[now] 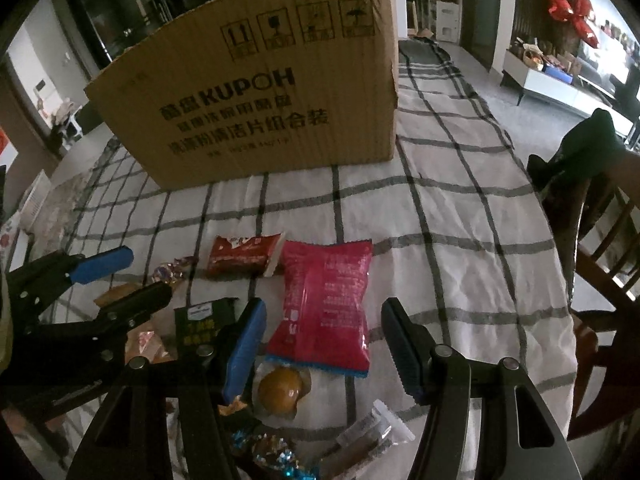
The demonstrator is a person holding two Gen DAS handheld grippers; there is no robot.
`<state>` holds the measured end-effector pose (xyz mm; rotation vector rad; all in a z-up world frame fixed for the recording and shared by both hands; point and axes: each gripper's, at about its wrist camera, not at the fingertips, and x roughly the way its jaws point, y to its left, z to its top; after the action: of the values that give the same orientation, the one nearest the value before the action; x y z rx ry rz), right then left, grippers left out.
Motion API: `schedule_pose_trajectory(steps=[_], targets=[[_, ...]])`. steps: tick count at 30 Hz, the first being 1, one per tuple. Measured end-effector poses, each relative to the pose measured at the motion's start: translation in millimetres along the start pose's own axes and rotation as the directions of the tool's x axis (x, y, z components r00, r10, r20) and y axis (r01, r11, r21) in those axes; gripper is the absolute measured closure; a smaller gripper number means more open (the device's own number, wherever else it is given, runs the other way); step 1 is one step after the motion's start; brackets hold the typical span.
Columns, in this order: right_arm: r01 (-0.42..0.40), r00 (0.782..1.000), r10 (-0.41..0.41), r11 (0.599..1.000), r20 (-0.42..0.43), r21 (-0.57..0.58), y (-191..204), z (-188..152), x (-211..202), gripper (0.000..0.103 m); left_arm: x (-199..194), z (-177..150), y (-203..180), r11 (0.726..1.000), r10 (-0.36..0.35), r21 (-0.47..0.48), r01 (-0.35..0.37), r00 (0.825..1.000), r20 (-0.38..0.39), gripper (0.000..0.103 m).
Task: Organize snacks
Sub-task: 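Grasp the purple-wrapped candy with the left tool while the right tool grasps the red chip bag, then carry both items over the box and open both tools to drop them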
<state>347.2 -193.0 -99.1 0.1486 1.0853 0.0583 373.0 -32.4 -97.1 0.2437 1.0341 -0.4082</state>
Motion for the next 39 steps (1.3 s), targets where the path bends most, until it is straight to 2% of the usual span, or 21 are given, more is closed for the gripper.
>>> schedule_pose_trajectory(steps=[5,9,13,16,24,30,39], targets=[[-0.002,1.000,0.002,1.000,-0.006,0.003,-1.8,3.4,5.5,0.042,6.5,2.0,-0.2,1.000,0.004,0.002,-0.004,1.000,-0.009,0.052],[-0.008,1.000,0.008,1.000,-0.009,0.003,-1.5,4.7,8.1,0.043,9.9,3.3,-0.1,1.000,0.004,0.001,-0.004,1.000,-0.014,0.061],[-0.011,1.000,0.011,1.000,-0.014,-0.007,-0.9,4.7,10.8,0.057,14.2,1.9,0.7,1.000,-0.014,-0.012,0.014,1.000,-0.028,0.073],[-0.011,1.000,0.011,1.000,-0.010,-0.015,0.5,4.2,10.9,0.059,15.1,0.5,0.7,1.000,-0.010,-0.011,0.010,1.000,-0.022,0.078],[-0.005,1.000,0.005,1.000,0.008,-0.027,2.1,2.6,7.6,0.063,14.2,-0.6,-1.1,1.000,-0.013,-0.028,0.013,1.000,-0.004,0.079],[-0.015,0.999,0.016,1.000,0.038,-0.024,2.2,2.6,-4.2,0.063,-4.6,1.4,-1.9,0.999,0.009,-0.042,-0.006,0.998,0.055,0.079],[-0.025,0.991,0.029,0.999,0.128,-0.029,5.3,10.5,-41.2,0.063,-44.4,8.3,-5.1,0.998,0.022,-0.063,-0.012,0.987,0.159,0.079]])
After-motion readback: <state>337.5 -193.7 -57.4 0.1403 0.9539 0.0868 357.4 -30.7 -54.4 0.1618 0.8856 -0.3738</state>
